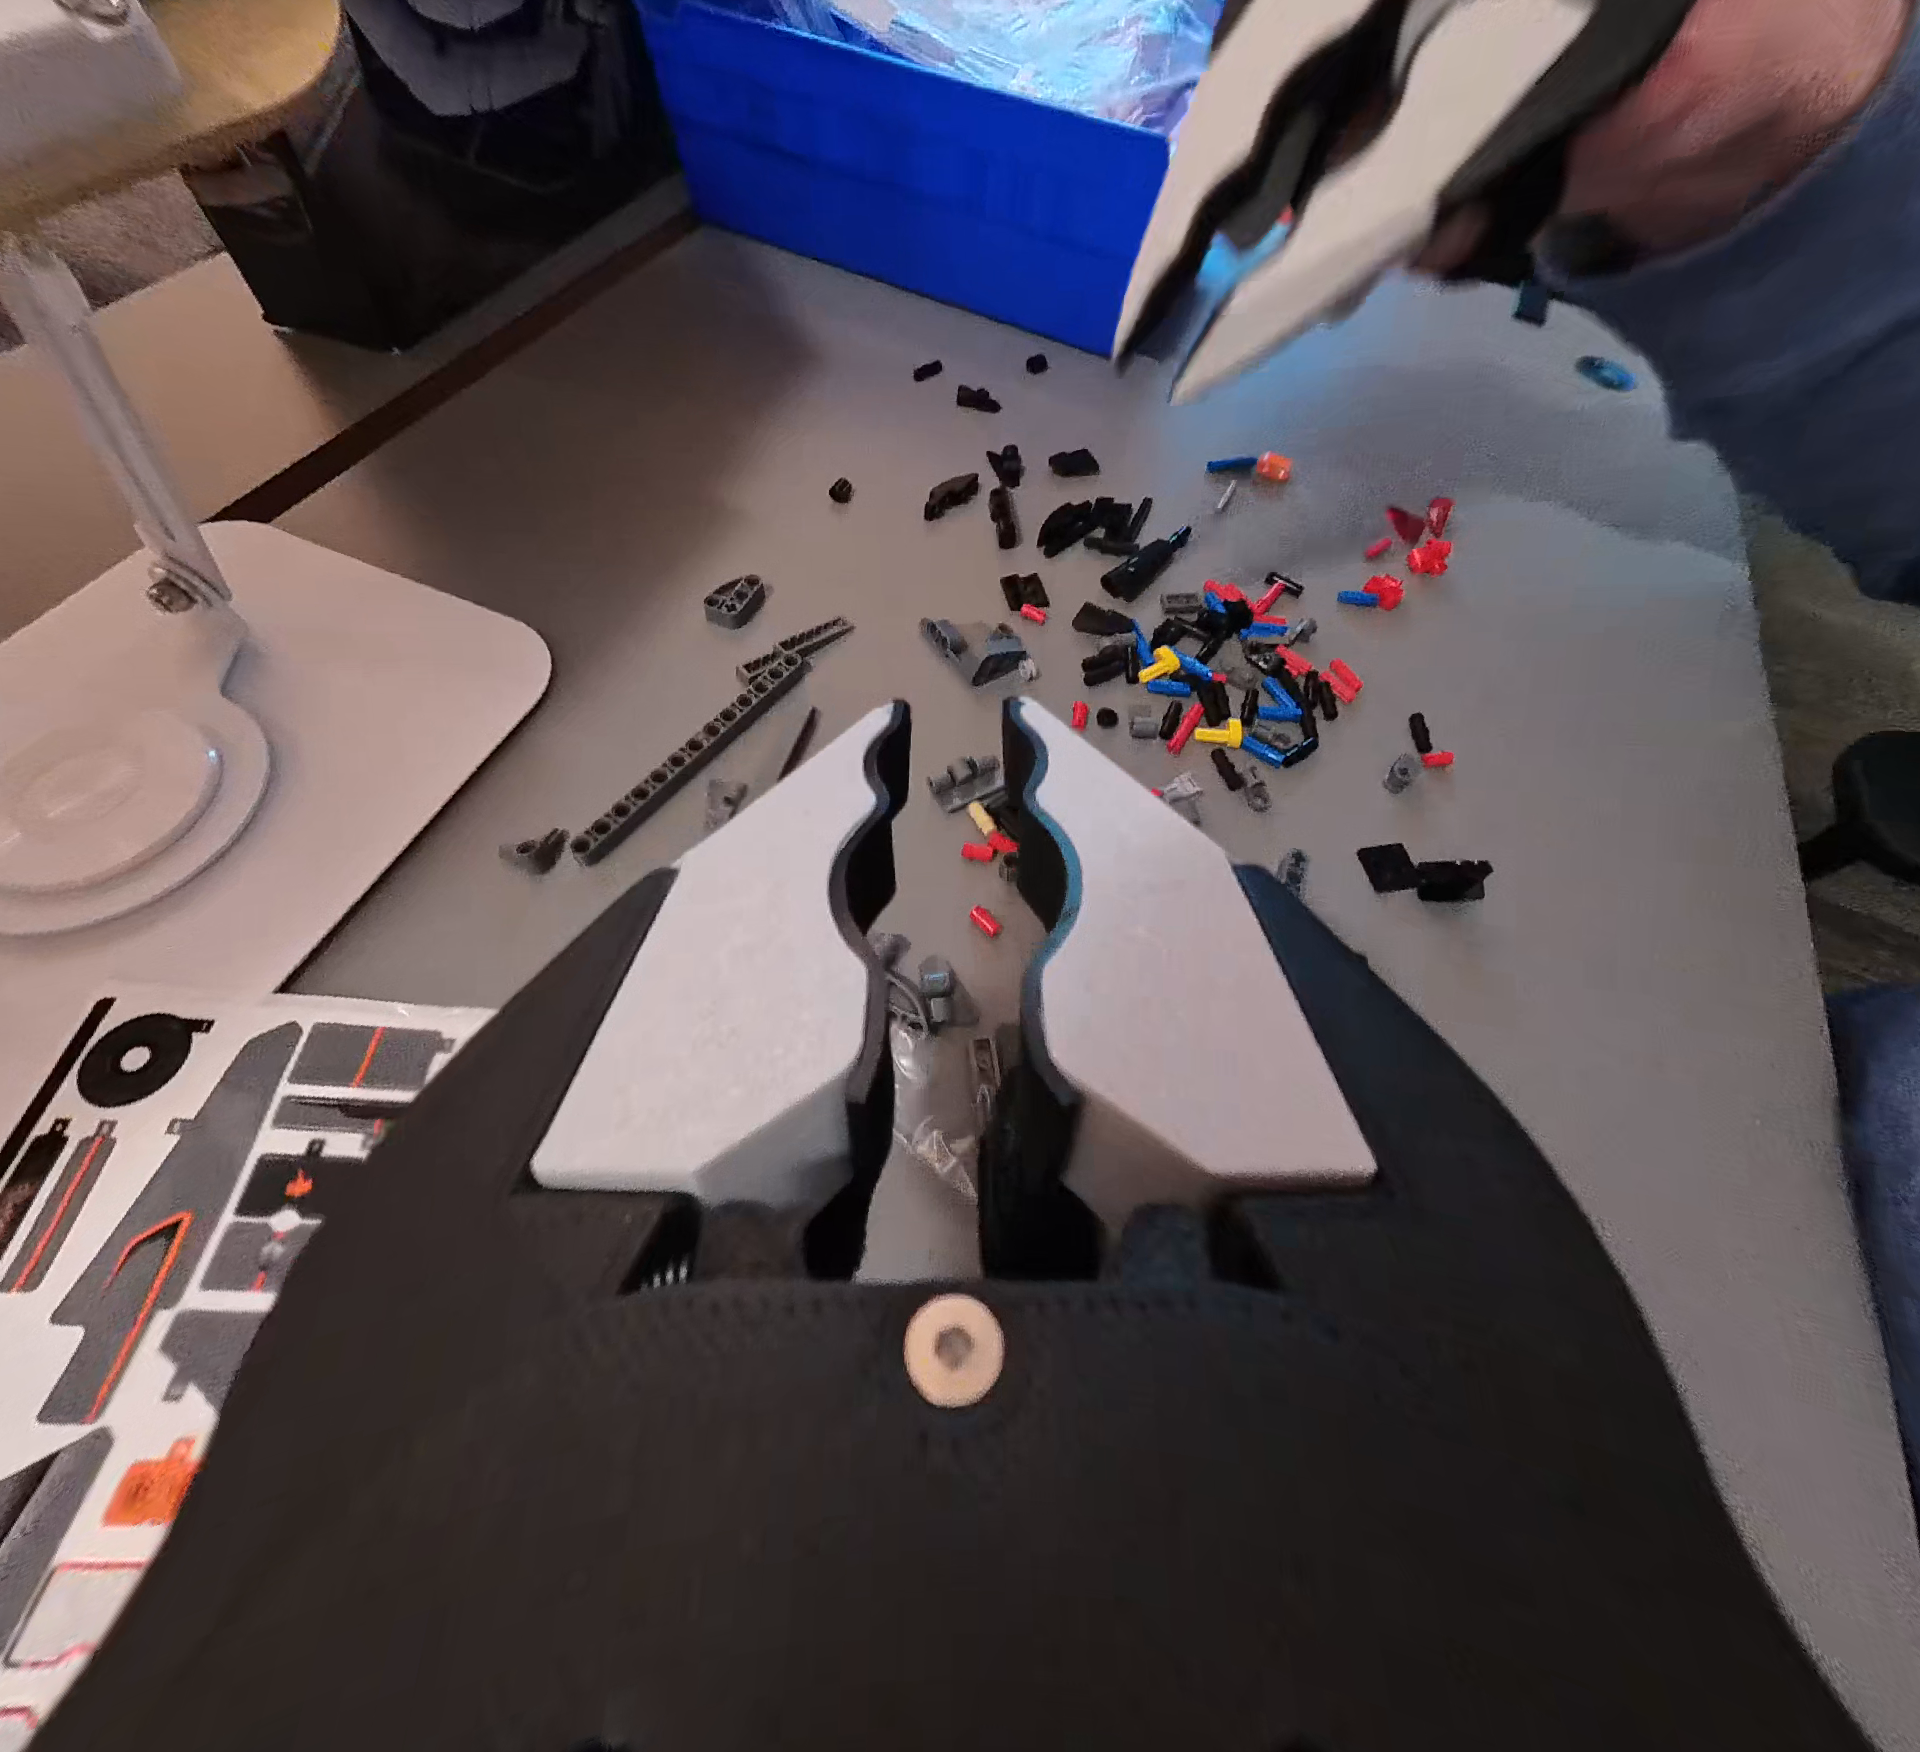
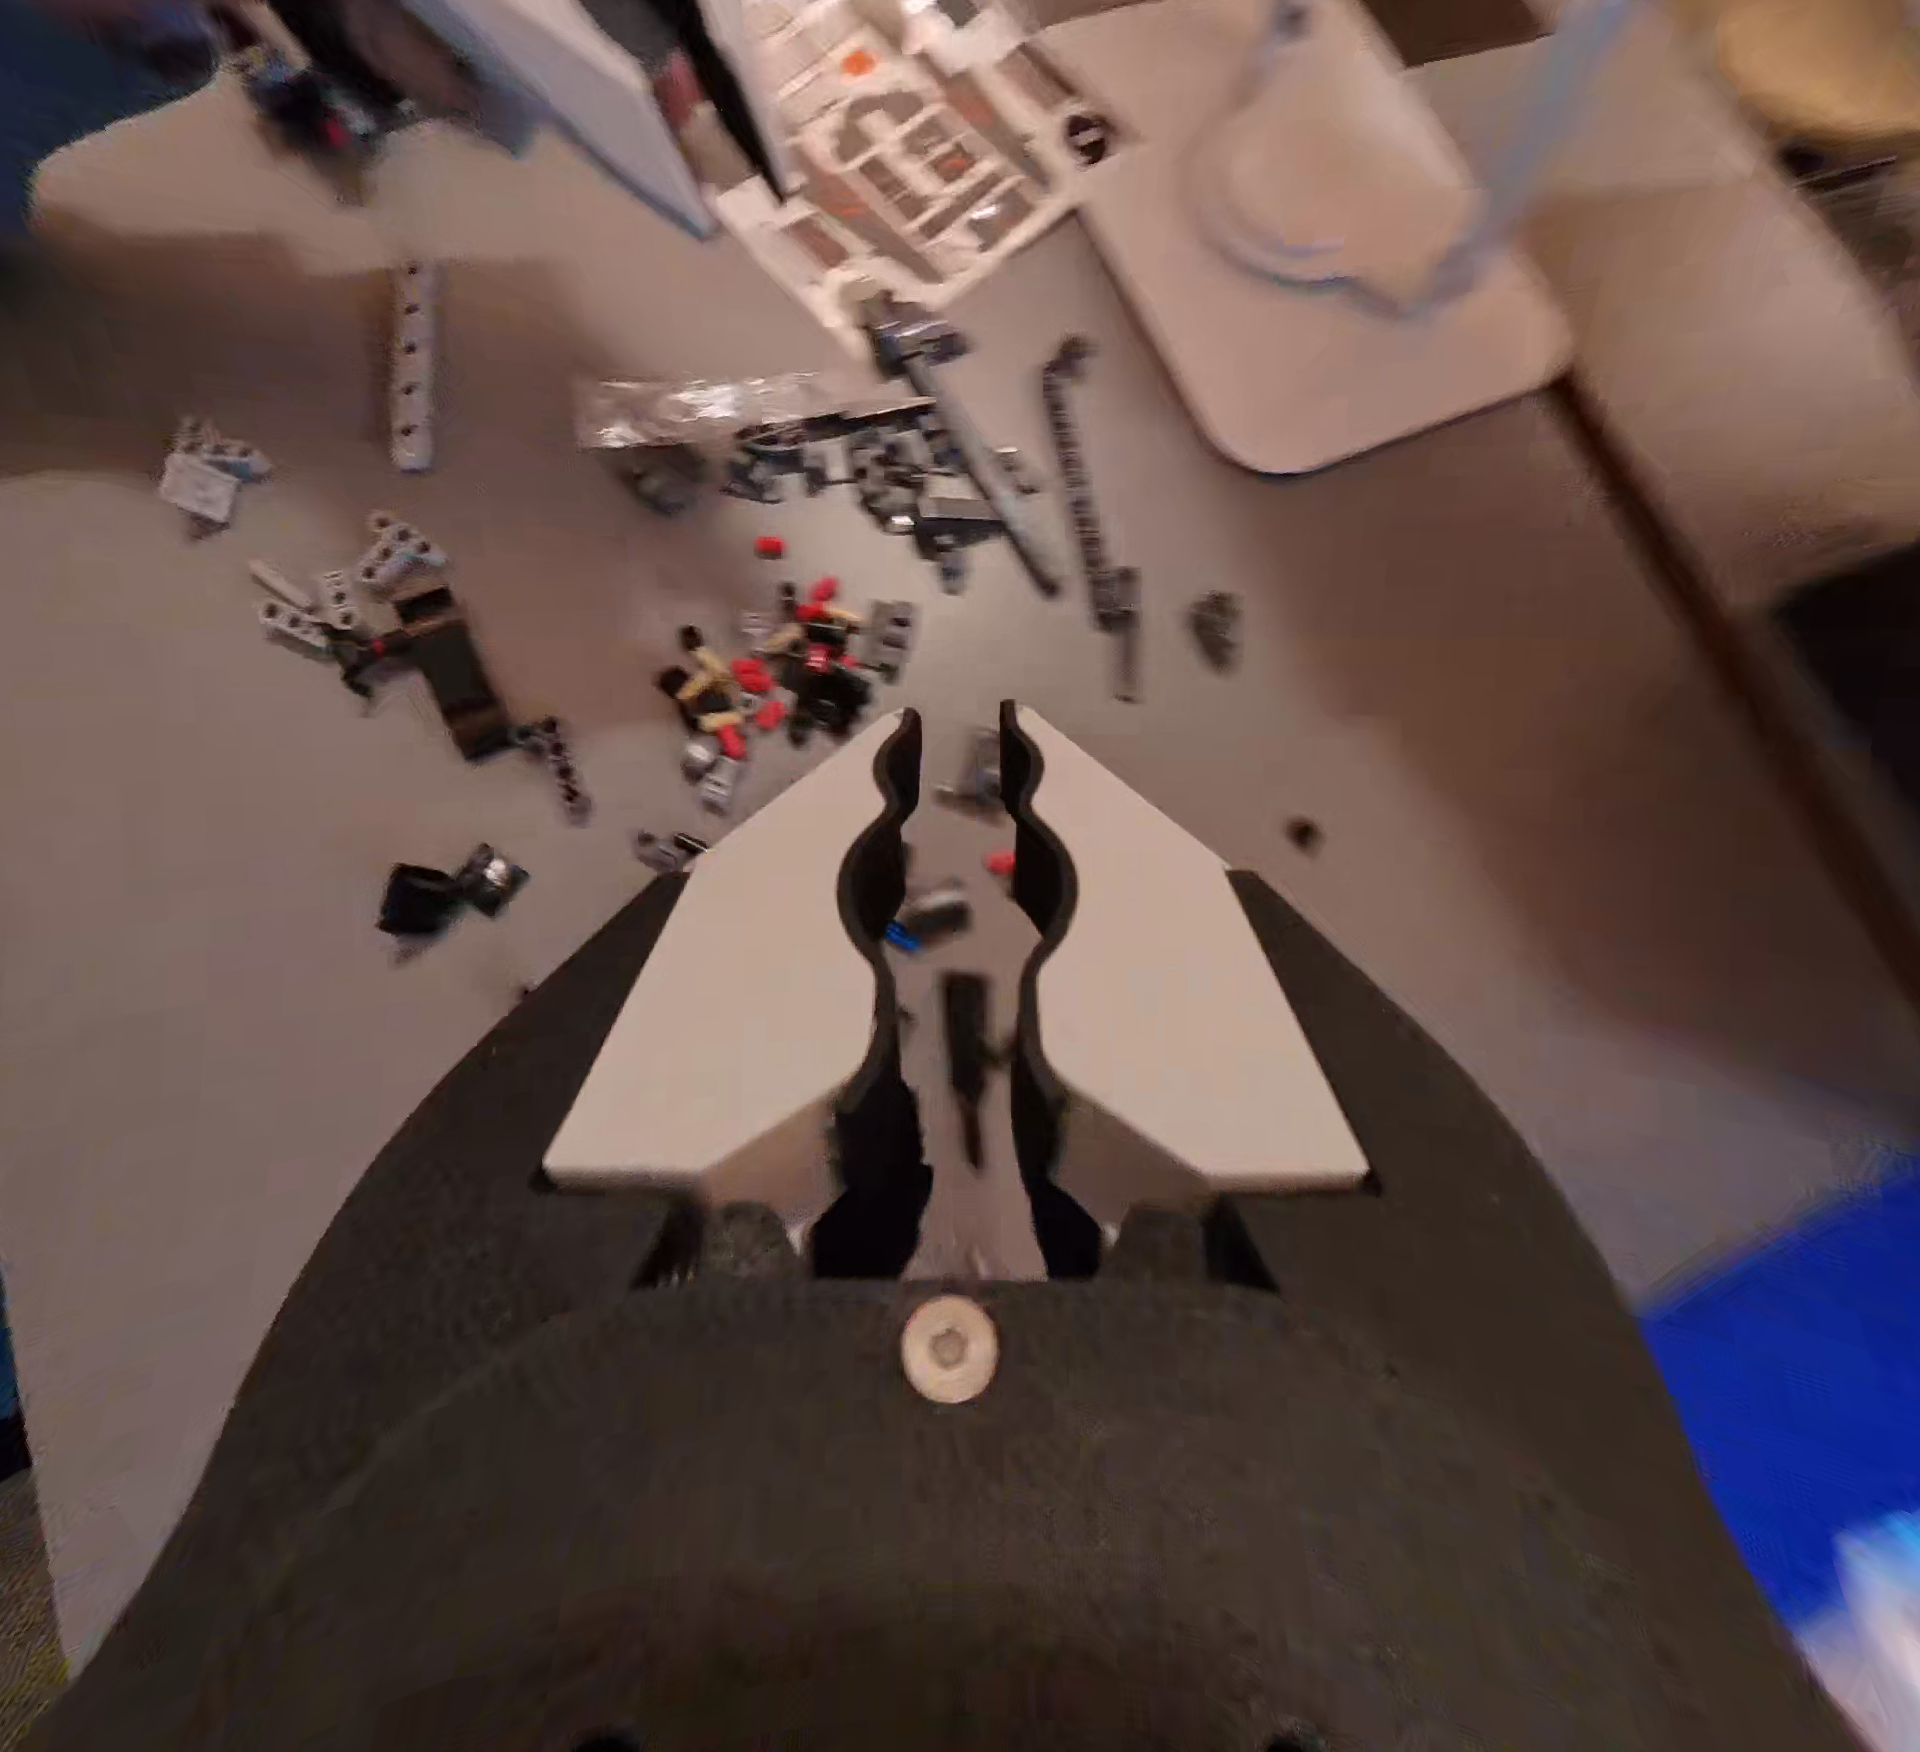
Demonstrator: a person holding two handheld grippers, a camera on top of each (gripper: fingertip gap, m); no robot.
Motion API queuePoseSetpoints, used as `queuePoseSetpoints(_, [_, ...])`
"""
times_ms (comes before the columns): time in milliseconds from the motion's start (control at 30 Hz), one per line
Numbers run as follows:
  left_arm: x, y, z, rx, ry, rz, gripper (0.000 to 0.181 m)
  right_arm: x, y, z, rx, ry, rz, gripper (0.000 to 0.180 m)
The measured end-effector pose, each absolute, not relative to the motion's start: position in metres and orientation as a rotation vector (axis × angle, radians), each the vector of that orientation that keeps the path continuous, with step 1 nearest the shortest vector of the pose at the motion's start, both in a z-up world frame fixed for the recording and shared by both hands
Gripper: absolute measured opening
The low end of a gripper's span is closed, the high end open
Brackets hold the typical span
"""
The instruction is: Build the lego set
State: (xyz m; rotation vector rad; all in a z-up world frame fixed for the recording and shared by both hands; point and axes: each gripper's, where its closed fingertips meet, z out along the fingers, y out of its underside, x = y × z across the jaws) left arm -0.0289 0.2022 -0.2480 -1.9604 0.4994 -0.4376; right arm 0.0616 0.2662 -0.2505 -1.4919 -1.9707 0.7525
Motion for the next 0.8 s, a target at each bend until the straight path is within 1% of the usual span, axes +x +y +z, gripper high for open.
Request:
queuePoseSetpoints(167, [-0.035, 0.198, -0.254, -1.959, 0.482, -0.452, 0.015, 0.035, 0.243, -0.322, -1.578, -2.136, 0.778, 0.014])
queuePoseSetpoints(333, [-0.037, 0.196, -0.254, -1.947, 0.477, -0.472, 0.014, 0.03, 0.24, -0.351, -1.64, -2.197, 0.776, 0.012])
queuePoseSetpoints(433, [-0.037, 0.197, -0.255, -1.941, 0.479, -0.479, 0.014, 0.028, 0.236, -0.357, -1.658, -2.213, 0.792, 0.011])
queuePoseSetpoints(500, [-0.036, 0.197, -0.257, -1.942, 0.482, -0.483, 0.014, 0.028, 0.235, -0.358, -1.667, -2.212, 0.806, 0.006])
queuePoseSetpoints(533, [-0.035, 0.197, -0.257, -1.942, 0.484, -0.483, 0.014, 0.028, 0.235, -0.358, -1.666, -2.217, 0.813, 0.0])
queuePoseSetpoints(667, [-0.035, 0.197, -0.256, -1.939, 0.484, -0.486, 0.013, 0.03, 0.237, -0.354, -1.647, -2.21, 0.799, 0.0])
queuePoseSetpoints(800, [-0.03, 0.197, -0.256, -1.943, 0.484, -0.497, 0.013, 0.03, 0.234, -0.34, -1.599, -2.169, 0.861, 0.0])
